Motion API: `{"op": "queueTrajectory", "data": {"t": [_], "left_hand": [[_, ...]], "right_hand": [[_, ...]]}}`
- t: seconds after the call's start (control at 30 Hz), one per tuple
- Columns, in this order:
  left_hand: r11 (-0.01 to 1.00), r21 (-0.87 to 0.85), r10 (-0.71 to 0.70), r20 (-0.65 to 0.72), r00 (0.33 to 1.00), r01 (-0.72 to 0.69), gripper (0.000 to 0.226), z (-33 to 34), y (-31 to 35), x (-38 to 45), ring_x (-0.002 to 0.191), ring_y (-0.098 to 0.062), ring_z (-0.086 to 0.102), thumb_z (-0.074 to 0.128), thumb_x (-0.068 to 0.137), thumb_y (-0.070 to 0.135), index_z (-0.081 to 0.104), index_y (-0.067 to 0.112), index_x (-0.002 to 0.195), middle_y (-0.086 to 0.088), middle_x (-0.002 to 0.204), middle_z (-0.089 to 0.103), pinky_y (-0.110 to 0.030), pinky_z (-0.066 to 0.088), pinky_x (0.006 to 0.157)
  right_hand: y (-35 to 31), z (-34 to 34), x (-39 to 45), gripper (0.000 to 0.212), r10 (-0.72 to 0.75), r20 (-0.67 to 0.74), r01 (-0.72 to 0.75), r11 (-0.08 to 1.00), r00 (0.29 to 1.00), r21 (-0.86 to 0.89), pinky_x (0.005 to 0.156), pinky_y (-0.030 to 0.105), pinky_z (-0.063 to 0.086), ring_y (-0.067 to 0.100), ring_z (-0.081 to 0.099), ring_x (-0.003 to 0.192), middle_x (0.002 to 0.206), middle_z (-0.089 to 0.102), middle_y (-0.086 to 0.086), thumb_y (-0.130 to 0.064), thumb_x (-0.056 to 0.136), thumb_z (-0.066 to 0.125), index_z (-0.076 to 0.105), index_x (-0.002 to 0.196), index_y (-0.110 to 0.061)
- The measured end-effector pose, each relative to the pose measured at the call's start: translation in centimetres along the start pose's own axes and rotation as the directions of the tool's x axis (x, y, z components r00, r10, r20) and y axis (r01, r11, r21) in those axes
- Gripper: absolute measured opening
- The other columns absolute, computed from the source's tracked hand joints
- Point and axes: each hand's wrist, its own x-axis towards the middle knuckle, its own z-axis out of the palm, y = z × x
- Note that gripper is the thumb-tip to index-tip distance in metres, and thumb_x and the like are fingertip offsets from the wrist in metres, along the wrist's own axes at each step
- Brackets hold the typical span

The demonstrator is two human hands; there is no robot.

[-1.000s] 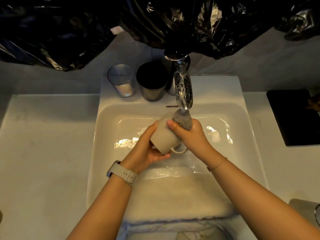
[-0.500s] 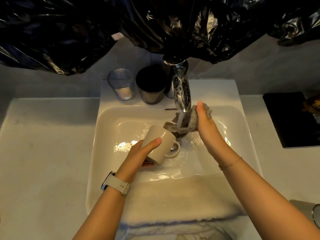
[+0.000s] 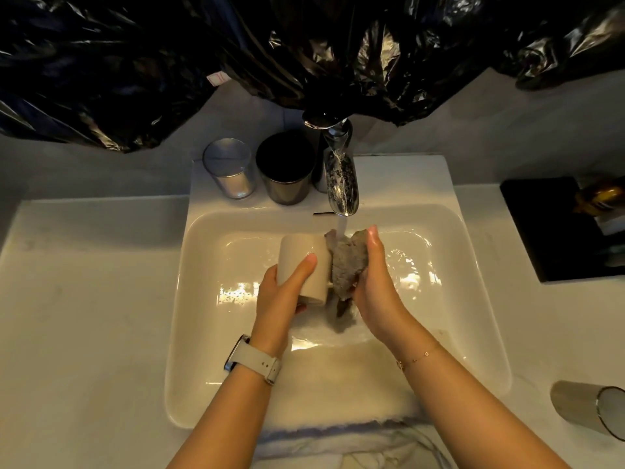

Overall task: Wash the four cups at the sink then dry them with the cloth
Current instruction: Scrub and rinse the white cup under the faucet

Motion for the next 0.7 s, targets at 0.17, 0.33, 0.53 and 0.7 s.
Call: {"op": "queueTrajectory", "data": {"t": [0.17,0.33,0.53,0.7], "left_hand": [[0.998,-0.033,0.045,-0.044,0.998,-0.046,0.057,0.7,-0.3,0.2,0.097,-0.016,0.069,0.078,0.076,0.050,0.057,0.024,0.123,0.000,0.112,0.069,-0.026,0.059,0.069],[0.996,0.002,0.094,-0.080,0.992,-0.094,0.080,1.1,-0.9,0.2,0.100,-0.015,0.069,0.081,0.058,0.066,0.054,0.030,0.125,0.004,0.115,0.067,-0.040,0.060,0.083],[0.971,0.148,0.210,-0.140,0.968,-0.189,0.072,1.2,-1.4,-0.2,0.097,-0.003,0.064,0.078,0.062,0.064,0.052,0.036,0.123,0.017,0.110,0.063,-0.028,0.055,0.083],[0.969,0.156,0.216,-0.153,0.964,-0.193,0.079,0.5,-1.0,0.4,0.100,-0.007,0.064,0.079,0.059,0.068,0.052,0.033,0.124,0.014,0.112,0.063,-0.030,0.055,0.083]], "right_hand": [[0.9,-0.4,0.5,0.044,-0.014,-0.093,0.009,0.999,0.996,-0.051,0.085,0.029,0.051,0.011,0.069,0.098,0.110,0.072,0.000,-0.051,0.100,0.035,0.068,0.109,-0.023],[1.2,-0.2,0.9,0.032,-0.109,-0.216,0.101,0.994,0.970,-0.050,0.092,0.038,0.055,0.023,0.068,0.102,0.114,0.070,0.011,-0.028,0.094,0.061,0.063,0.120,-0.009],[0.4,0.6,1.8,0.042,0.014,-0.234,-0.046,0.991,0.972,-0.129,0.058,0.021,0.056,0.015,0.073,0.075,0.084,0.076,0.005,-0.051,0.092,0.055,0.074,0.093,-0.014],[0.8,0.4,2.3,0.041,0.062,-0.108,-0.066,0.997,0.992,-0.035,0.062,0.022,0.055,0.015,0.073,0.082,0.094,0.076,0.007,-0.047,0.095,0.052,0.071,0.106,-0.012]]}}
